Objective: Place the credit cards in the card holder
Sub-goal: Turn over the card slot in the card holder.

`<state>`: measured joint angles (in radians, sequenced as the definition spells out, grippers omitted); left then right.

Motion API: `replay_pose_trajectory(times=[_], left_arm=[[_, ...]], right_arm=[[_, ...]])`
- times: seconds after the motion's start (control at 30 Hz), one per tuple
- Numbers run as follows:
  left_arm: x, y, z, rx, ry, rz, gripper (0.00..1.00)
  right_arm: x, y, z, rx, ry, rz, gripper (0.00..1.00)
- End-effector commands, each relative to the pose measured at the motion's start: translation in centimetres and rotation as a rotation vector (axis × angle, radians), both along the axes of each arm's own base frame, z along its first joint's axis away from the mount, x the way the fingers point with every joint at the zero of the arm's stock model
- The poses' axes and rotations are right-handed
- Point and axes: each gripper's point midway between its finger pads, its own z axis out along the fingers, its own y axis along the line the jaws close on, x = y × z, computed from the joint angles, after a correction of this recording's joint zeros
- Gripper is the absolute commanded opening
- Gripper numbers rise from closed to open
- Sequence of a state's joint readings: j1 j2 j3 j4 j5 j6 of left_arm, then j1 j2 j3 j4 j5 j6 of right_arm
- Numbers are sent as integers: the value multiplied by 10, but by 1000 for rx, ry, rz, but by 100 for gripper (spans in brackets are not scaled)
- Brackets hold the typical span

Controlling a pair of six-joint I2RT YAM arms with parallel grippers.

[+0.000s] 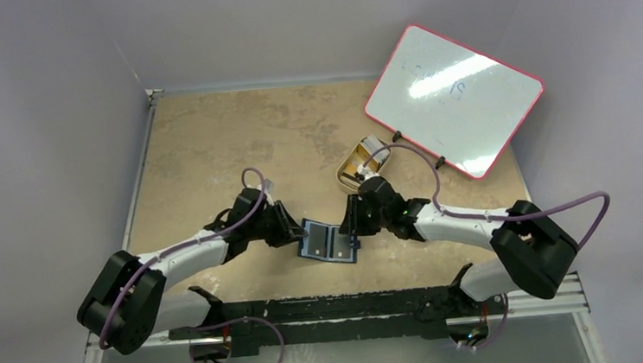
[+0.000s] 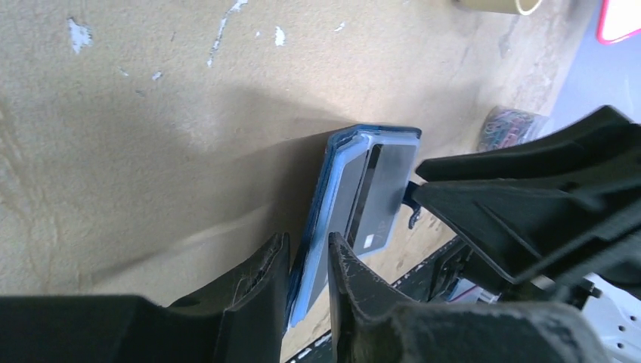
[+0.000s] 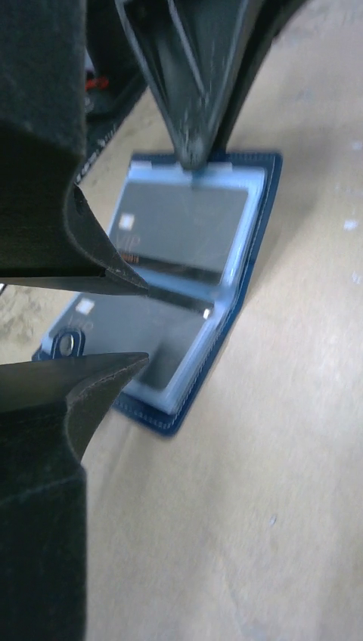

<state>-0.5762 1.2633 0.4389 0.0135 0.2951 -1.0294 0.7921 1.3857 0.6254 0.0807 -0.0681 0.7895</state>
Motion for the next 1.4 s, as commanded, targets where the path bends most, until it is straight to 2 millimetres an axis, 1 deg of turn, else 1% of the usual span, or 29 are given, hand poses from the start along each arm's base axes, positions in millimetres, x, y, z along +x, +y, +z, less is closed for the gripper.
replay_pose_trajectory(times=[0.0,0.07,0.13,0.23,0.27,0.37,0.47,0.53,0.63,0.7,0.8,0.83,0.93,1.0,1.03,1.07,1.13,1.3,1.37], left_arm=[[9,-15,24,-153,-64,29,22],[9,-22,30,-229,-67,31,17],[8,-24,28,-246,-55,35,13],[10,-24,30,-259,-67,42,2],[10,-25,33,-271,-72,42,0],[11,-29,47,-319,-95,35,0],[13,-31,65,-358,-146,19,0],[13,-31,71,-360,-172,9,0],[14,-30,70,-317,-182,-10,0],[14,-25,64,-270,-168,1,0],[16,-20,67,-242,-174,29,0],[17,-17,67,-219,-179,34,0],[18,-5,62,-115,-170,48,0],[20,1,62,-81,-176,64,0],[20,2,62,-77,-175,72,0],[21,2,62,-75,-172,81,0],[23,2,65,-74,-170,90,0],[28,2,76,-62,-216,76,0],[29,2,77,-57,-228,63,0]], right_arm=[[4,-24,-16,-95,-61,-43,36],[6,-28,-15,-108,-78,-48,36],[4,-28,-14,-99,-80,-45,36],[0,-23,-17,-61,-75,-24,36],[-2,-21,-19,-47,-70,-14,36],[-4,-13,-19,-13,-63,13,36],[-2,-7,-19,1,-61,20,36],[5,-3,-15,12,-87,17,36],[5,5,-11,42,-86,33,36],[7,8,-5,45,-93,43,36],[7,11,9,33,-90,76,37],[7,14,18,40,-90,85,38],[15,18,48,59,-134,86,42],[18,33,67,132,-159,107,44],[16,41,72,167,-147,124,45],[13,46,74,188,-126,136,46],[14,50,75,195,-107,131,48],[22,60,90,236,-135,131,54],[27,64,91,228,-133,131,56]])
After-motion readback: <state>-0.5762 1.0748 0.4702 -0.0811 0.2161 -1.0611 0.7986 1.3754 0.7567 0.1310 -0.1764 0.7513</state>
